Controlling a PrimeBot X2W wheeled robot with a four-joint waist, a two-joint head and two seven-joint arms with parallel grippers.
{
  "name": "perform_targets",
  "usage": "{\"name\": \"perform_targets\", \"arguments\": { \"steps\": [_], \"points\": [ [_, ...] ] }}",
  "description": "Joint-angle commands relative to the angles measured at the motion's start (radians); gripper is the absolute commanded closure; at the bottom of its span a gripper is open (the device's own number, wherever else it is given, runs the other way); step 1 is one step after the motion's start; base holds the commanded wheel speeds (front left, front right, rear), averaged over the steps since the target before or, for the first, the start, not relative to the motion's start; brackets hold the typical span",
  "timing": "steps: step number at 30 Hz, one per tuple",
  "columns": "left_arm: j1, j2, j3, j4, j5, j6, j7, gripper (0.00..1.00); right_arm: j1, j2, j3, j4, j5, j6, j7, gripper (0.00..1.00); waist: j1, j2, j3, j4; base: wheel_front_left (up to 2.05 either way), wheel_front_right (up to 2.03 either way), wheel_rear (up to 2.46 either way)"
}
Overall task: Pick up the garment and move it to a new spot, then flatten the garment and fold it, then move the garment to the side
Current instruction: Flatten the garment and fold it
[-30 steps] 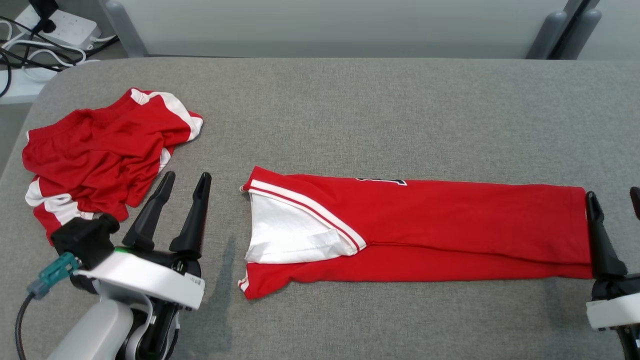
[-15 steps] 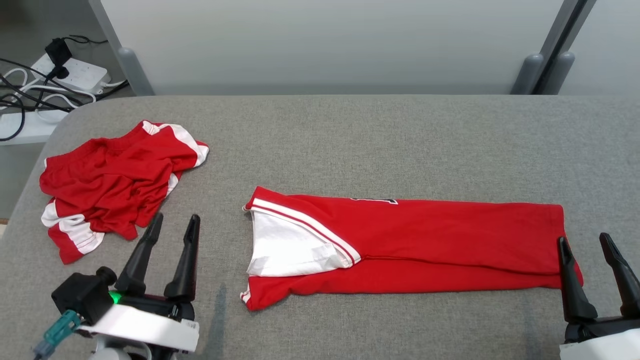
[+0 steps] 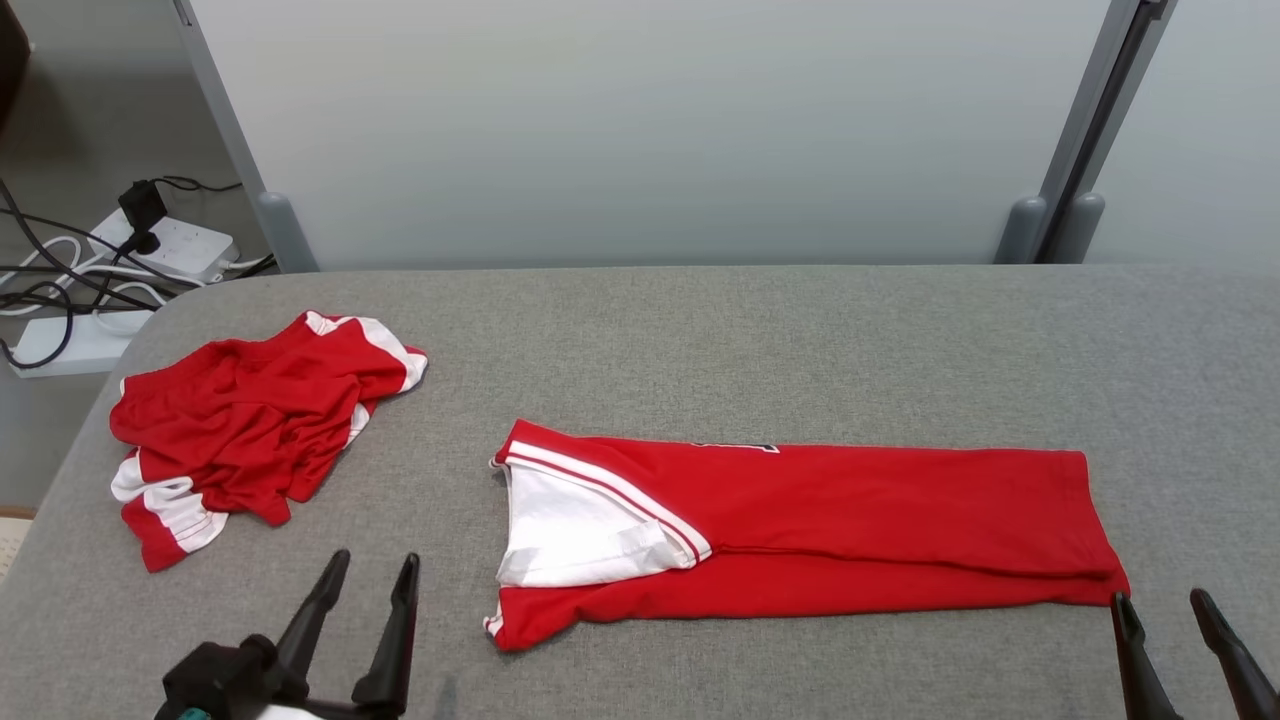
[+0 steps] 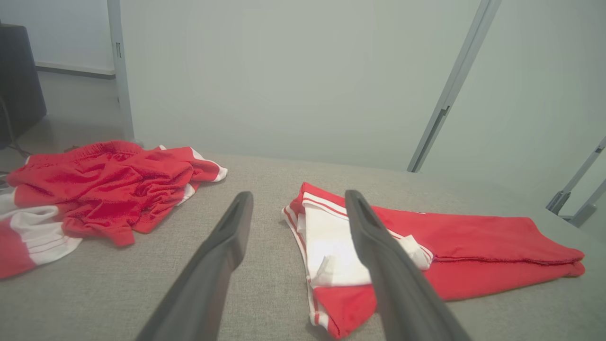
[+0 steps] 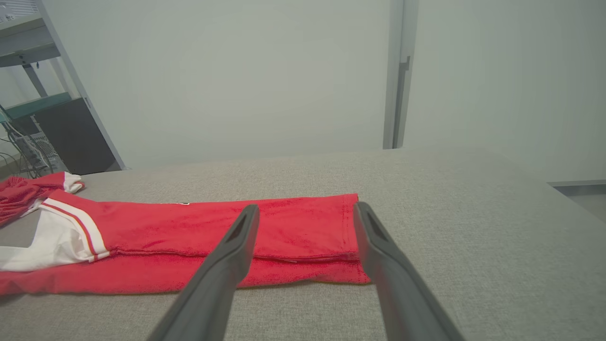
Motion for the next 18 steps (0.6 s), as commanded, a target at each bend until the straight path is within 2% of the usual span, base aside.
{"name": "perform_targets", "arguments": {
  "steps": [1,14,18],
  "points": [
    [-0.015,0.02,0.027,-0.008,0.012,-0.005,-0.009,0.0,-0.005,-0.037,0.019,-0.013,0.014,0.001,-0.013,0.0,0.0,-0.0001,-0.006,-0.003,0.0,0.0,0.0],
    [-0.025,0.049,-0.035,0.061,-0.028,-0.007,-0.009,0.0,0.002,-0.062,0.052,0.048,0.065,0.001,-0.014,0.0,0.0,-0.0001,-0.008,-0.003,0.0,0.0,0.0],
    [-0.03,0.054,-0.046,0.058,-0.035,-0.007,-0.009,0.0,-0.005,-0.057,0.052,0.059,0.116,0.001,-0.014,0.0,0.0,-0.0001,0.001,0.002,0.0,0.0,0.0]
  ]
}}
